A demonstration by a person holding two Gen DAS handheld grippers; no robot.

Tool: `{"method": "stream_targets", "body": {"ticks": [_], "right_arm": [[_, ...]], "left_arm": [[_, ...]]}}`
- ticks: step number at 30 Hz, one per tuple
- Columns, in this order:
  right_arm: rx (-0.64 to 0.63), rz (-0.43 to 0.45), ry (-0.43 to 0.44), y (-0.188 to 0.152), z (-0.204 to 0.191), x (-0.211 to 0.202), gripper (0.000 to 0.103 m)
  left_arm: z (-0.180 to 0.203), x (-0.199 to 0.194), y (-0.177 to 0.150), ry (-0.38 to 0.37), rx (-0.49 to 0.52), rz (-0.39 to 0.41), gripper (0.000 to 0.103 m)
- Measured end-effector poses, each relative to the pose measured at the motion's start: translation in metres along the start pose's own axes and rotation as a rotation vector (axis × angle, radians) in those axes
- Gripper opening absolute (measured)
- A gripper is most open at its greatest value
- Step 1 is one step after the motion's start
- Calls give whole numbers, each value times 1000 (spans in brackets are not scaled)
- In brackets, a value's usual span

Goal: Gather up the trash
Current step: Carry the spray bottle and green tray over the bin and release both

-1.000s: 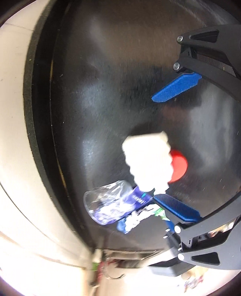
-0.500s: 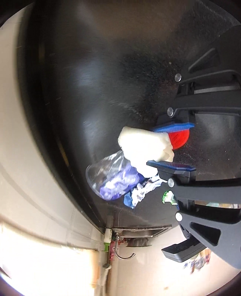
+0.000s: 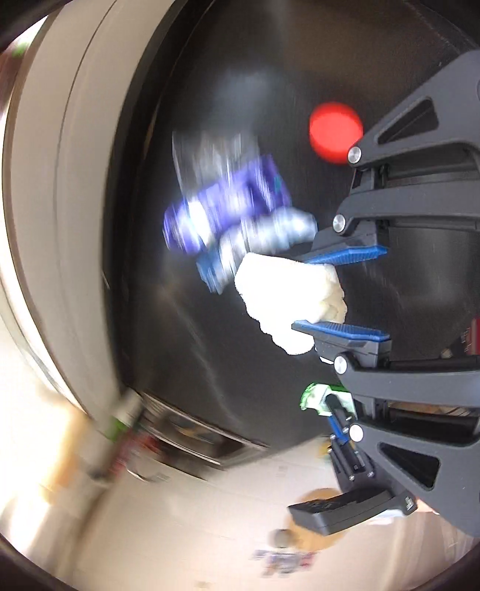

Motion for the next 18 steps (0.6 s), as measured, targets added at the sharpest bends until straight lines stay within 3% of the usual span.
{"method": "stream_targets", "body": {"ticks": [4, 8, 11, 14, 18], "right_arm": [[-165, -91, 47, -20, -92, 39, 29], [-356, -186, 83, -59, -193, 84, 29], [-507, -253, 105, -95, -266, 115, 29], [-658, -318, 94, -138, -330, 155, 29], [-833, -371, 39, -193, -398, 224, 29]], "left_arm": [[-71, -39, -57, 88, -177, 28, 7], [-141, -75, -146, 181, -395, 45, 7], [-173, -90, -202, 230, -513, 52, 7], [-201, -86, -249, 241, -612, 48, 7], [-240, -59, -281, 231, -731, 57, 7]]}}
Point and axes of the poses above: each gripper's, at about its wrist camera, not at the fingertips, and x roughly the way its jaws point, z to its right, y to its top, the point moved 7 cm from there along x, roughly the way its jaws point, and after that the axes turned 6 degrees about -y, right-handed, at the moved point
